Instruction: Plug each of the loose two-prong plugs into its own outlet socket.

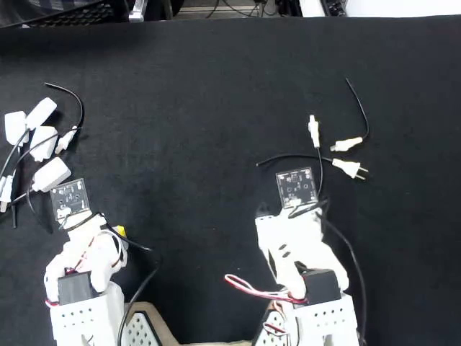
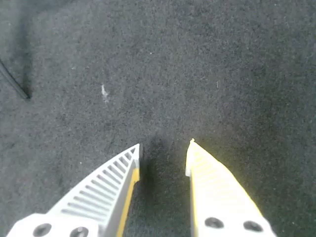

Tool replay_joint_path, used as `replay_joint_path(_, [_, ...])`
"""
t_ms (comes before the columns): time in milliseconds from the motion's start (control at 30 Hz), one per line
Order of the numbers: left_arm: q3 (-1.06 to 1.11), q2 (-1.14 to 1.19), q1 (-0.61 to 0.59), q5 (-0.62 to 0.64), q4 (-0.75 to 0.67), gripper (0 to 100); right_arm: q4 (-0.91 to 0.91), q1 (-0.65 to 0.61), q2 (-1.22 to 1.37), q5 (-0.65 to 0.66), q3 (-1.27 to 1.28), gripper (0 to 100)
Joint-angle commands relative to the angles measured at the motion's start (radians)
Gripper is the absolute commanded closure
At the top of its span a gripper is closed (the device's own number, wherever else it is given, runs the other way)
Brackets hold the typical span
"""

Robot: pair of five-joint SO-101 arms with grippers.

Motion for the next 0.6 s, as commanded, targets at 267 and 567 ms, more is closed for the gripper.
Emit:
replay_joint_path(267, [0.015,-0.005,0.01,0.0,0.006,84,0.029,-0.015,-0.074,0.126,-0.002,54.2])
replay_joint_path(567, [0.015,-0.006,0.019,-0.008,-0.002,83,0.025,-0.015,-0.074,0.127,-0.002,54.2])
